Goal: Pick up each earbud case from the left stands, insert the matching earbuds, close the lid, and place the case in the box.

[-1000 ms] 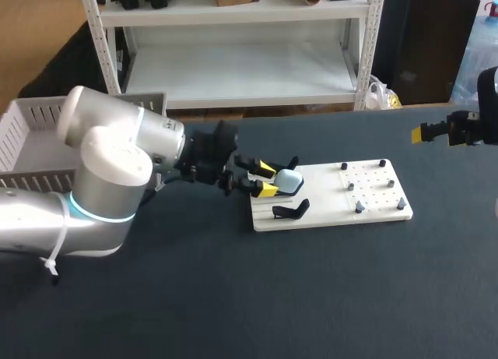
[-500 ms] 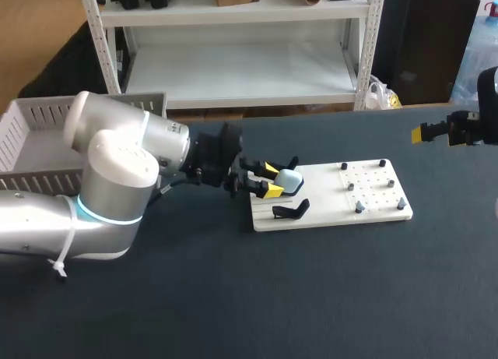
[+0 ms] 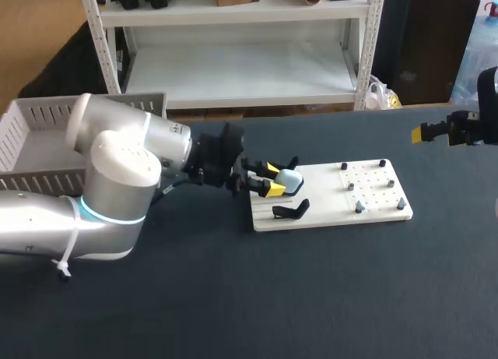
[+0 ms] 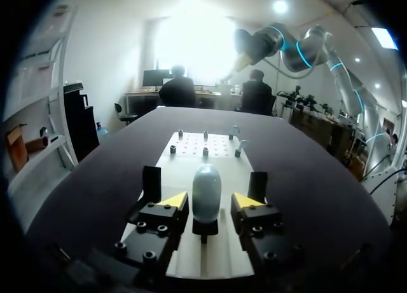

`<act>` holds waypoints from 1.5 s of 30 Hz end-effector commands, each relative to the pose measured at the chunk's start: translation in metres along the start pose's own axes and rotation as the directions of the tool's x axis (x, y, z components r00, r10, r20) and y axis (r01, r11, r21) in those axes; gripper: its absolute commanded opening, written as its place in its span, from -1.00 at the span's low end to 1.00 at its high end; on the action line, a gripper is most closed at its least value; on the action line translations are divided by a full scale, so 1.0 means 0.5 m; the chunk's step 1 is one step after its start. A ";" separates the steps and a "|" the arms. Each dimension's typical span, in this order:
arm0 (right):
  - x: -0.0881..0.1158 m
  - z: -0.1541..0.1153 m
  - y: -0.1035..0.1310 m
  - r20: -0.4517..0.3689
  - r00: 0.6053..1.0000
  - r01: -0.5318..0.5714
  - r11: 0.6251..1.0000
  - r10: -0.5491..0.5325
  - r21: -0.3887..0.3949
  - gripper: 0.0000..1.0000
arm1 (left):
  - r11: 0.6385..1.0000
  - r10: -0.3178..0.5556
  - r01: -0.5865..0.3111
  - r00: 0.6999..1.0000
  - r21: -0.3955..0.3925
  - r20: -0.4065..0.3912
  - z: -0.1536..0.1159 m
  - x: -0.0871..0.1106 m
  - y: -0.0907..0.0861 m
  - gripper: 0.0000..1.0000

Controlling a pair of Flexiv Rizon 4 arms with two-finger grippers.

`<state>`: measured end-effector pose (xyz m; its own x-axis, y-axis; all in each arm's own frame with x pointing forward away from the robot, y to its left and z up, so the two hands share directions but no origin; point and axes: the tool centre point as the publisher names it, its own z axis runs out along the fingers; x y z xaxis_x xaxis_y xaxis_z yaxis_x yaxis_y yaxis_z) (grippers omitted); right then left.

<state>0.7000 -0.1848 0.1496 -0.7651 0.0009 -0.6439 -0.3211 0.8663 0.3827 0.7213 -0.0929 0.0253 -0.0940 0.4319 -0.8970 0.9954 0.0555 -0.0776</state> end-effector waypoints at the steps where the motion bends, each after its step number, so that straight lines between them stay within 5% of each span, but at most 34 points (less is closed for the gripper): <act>1: -0.001 0.001 -0.001 -0.001 1.000 0.000 1.000 0.000 -0.002 1.00 | 1.000 0.007 -0.007 1.000 -0.001 0.005 0.005 0.003 -0.003 -0.13; 22: -0.001 0.001 -0.001 -0.001 1.000 0.000 1.000 0.000 -0.002 1.00 | 1.000 0.022 -0.022 1.000 -0.009 0.003 0.015 0.005 -0.004 -0.10; 34: -0.001 0.001 -0.001 -0.001 1.000 0.000 1.000 0.000 -0.002 1.00 | 0.999 0.036 -0.035 0.999 -0.034 0.006 0.016 0.009 0.000 -0.27; 37: -0.001 0.001 -0.001 -0.001 1.000 0.000 1.000 0.000 -0.002 1.00 | 0.999 0.036 -0.036 0.999 -0.036 0.010 0.014 0.007 0.001 -0.40; 42: -0.001 0.001 -0.001 -0.001 1.000 0.000 1.000 0.000 -0.002 1.00 | 0.998 0.040 -0.039 0.999 -0.039 0.019 0.008 0.002 0.000 -0.98; 45: -0.001 0.001 -0.001 -0.001 1.000 0.000 1.000 0.000 -0.002 1.00 | 0.998 0.042 -0.041 0.999 -0.040 0.024 0.002 0.001 -0.003 -1.00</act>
<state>0.7000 -0.1848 0.1496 -0.7651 0.0009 -0.6439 -0.3211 0.8663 0.3827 0.7244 -0.0974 0.0236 -0.0549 0.4193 -0.9062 0.9973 0.0673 -0.0293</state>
